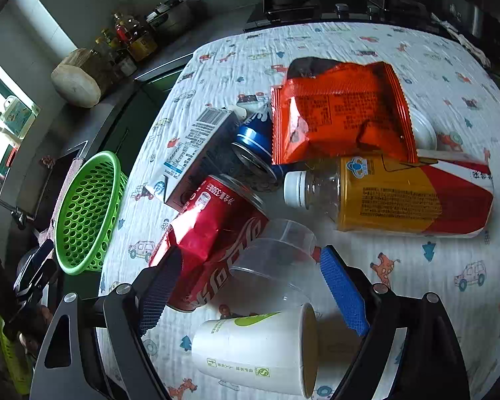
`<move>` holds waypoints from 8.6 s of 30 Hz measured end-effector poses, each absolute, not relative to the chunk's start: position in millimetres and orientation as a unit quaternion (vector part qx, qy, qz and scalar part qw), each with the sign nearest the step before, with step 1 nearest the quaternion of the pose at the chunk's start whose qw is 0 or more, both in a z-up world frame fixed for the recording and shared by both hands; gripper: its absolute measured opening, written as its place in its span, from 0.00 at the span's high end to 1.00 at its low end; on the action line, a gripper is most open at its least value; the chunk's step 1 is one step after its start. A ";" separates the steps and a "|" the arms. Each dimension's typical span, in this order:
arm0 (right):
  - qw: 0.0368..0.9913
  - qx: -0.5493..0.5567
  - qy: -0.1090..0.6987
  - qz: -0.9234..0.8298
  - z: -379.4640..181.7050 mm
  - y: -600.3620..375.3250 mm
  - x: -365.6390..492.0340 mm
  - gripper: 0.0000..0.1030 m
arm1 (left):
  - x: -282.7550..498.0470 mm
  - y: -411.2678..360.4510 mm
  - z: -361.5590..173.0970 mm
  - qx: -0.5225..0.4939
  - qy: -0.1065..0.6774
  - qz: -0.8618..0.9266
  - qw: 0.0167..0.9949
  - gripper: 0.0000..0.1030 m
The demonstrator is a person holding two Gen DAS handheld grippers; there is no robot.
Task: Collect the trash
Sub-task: 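Move both tools back to the remaining items on the table, then grasp the red Coca-Cola can with the left gripper while the right gripper grasps the white paper cup, then drop the Coca-Cola can into the basket with the left gripper while the right lifts the white cup, then carry the white paper cup to the basket and release it with the right gripper, then grasp the clear plastic cup with the right gripper while the left gripper grasps the white milk carton, then drop the milk carton into the basket with the left gripper while the right carries the clear cup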
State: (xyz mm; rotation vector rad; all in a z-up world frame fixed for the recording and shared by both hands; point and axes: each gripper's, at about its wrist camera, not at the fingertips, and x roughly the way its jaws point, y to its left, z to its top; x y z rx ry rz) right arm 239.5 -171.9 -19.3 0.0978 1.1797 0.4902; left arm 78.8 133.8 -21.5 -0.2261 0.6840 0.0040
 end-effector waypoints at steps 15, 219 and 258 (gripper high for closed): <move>0.772 0.111 0.582 0.230 -36.1 -193.5 248.9 0.35 | 91.9 118.3 -27.8 -0.104 0.349 -0.018 0.931 0.08; 0.812 -0.011 0.461 0.357 -54.1 -154.3 229.0 0.56 | 293.1 -13.3 -34.2 -0.036 0.457 -0.154 0.875 0.26; 0.807 -0.052 0.423 0.409 -1.2 -83.0 181.3 0.65 | 175.4 201.7 2.5 -0.101 0.381 0.057 0.917 0.59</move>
